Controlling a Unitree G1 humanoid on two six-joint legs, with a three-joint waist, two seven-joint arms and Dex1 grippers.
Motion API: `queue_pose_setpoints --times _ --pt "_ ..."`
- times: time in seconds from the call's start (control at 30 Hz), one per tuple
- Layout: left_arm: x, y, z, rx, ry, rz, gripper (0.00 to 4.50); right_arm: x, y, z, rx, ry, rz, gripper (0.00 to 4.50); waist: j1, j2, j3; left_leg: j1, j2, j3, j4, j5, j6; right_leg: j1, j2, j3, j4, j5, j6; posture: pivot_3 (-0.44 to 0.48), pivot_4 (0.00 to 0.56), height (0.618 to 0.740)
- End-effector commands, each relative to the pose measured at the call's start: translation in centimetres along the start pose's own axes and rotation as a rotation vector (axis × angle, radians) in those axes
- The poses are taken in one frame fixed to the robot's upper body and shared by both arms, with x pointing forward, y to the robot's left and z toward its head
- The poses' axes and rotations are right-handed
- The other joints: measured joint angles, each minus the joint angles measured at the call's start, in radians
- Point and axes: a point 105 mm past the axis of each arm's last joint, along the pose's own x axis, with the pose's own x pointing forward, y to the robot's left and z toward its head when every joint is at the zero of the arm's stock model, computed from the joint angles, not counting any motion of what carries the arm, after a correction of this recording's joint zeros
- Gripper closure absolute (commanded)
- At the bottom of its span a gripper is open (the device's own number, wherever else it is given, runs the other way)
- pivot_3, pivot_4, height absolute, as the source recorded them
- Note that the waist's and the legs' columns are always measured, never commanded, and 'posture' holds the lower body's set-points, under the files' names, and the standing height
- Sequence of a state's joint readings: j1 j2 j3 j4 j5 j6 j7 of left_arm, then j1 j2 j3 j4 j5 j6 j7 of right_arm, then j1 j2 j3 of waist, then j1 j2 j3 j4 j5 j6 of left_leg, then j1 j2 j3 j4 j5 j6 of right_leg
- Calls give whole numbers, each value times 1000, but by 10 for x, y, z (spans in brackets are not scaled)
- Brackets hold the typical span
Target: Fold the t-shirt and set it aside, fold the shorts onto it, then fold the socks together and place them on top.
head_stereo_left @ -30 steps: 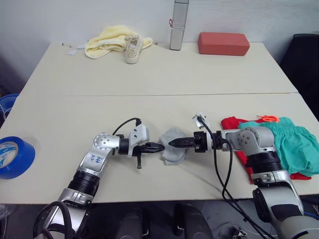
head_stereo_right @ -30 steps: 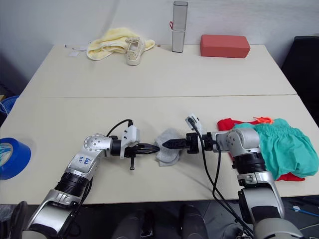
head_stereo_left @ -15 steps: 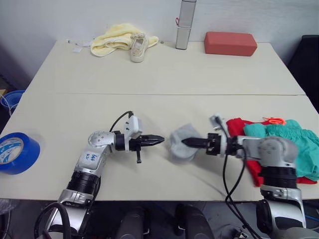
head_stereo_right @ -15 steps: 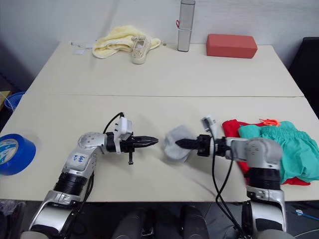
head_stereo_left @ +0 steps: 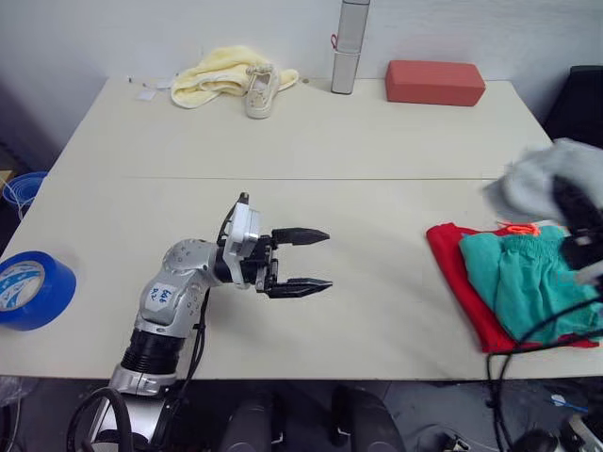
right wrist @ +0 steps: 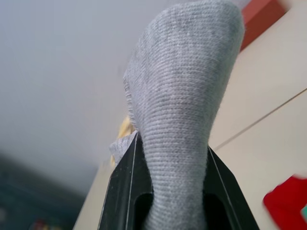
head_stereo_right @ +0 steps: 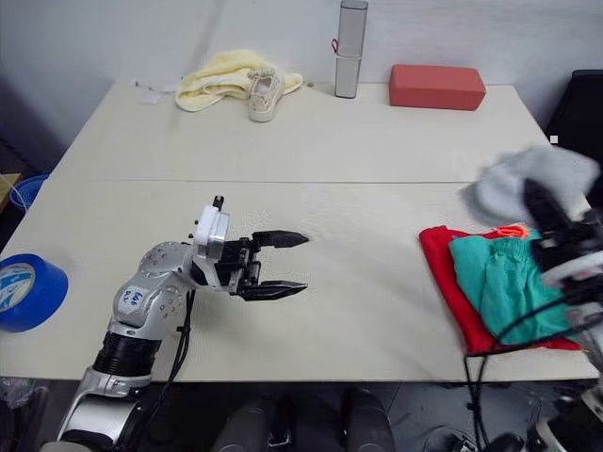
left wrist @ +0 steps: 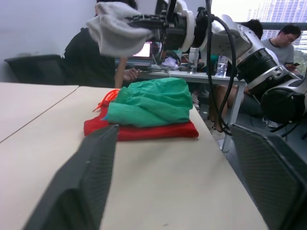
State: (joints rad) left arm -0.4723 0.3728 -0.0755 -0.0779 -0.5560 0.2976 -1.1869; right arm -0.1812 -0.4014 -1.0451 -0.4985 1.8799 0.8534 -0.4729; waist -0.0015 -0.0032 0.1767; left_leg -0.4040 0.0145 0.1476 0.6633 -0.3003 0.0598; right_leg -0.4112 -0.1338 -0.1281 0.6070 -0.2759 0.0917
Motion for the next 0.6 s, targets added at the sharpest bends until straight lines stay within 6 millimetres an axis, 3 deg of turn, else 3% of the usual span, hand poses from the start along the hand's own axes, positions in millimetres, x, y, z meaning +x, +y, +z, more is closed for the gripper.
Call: queue_pose_setpoints --times 0.03,0.17,0.27,0.37,0.43,0.5,0.6 --pt "0 -3 8 34 -23 -10 0 -19 -10 23 81 -199 -74 4225 -1 0 0 0 0 0 0 0 0 0 1 1 -1 0 0 0 150 740" --pt "4 -5 5 38 -12 -28 0 -37 -65 25 160 -333 -287 4226 -1 0 0 1 0 1 0 0 0 -1 2 3 -1 0 0 0 150 740" --pt "7 -8 3 35 -7 -43 0 -45 -103 3 201 -293 -411 4226 -2 0 0 1 0 1 0 0 0 0 2 4 0 0 0 0 150 740" --pt "8 -9 3 34 -4 -47 0 -47 -120 -10 228 -256 -467 4226 -3 5 -1 1 0 2 0 0 0 -1 2 5 0 0 0 0 150 740" --pt "6 -9 2 42 13 -49 0 -50 -141 -22 234 -214 -563 4226 -3 6 -1 1 0 2 0 0 0 -1 1 6 0 0 0 0 150 740" --pt "2 -8 2 46 19 -35 0 -49 -149 -29 223 -167 -594 4226 -4 6 -1 2 1 2 0 0 0 -1 2 6 0 0 0 0 150 740" --pt "0 -8 1 51 27 -25 0 -40 -137 -32 269 -125 -510 4226 -4 6 -1 2 1 2 0 0 0 -1 1 6 0 0 -1 0 150 740"
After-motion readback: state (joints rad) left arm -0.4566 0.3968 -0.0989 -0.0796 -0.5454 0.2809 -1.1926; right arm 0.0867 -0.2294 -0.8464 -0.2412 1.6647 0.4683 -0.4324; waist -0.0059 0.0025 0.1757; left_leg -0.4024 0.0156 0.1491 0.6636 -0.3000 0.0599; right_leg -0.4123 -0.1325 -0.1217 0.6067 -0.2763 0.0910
